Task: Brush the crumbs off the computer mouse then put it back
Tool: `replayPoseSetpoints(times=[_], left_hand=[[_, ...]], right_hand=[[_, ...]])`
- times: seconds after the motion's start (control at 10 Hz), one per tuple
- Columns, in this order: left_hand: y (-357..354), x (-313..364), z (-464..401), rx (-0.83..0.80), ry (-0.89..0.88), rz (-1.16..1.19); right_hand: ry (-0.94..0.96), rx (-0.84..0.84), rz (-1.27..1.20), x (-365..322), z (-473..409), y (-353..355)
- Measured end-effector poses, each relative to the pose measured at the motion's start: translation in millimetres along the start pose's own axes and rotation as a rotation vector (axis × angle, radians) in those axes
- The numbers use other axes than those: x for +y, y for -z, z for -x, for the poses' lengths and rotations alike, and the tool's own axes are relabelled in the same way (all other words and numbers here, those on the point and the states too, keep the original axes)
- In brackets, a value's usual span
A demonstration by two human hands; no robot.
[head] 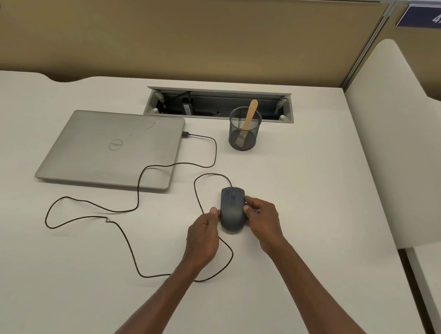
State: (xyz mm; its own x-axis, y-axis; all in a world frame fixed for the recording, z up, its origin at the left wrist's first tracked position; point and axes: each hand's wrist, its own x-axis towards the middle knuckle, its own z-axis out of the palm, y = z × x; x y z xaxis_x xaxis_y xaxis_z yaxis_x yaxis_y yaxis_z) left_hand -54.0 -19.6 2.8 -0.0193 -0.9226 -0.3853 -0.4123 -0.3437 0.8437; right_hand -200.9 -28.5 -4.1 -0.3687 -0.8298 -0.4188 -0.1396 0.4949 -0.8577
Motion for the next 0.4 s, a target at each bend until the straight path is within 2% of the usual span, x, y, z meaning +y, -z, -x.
replayPoseSetpoints(times=[0.4], left_hand=[[9.3,-0.7,-8.4,-0.035,-0.028,0.02]], right_hand=[[-0.02,-0.007,0.003,-4.4,1.9,-1.4]])
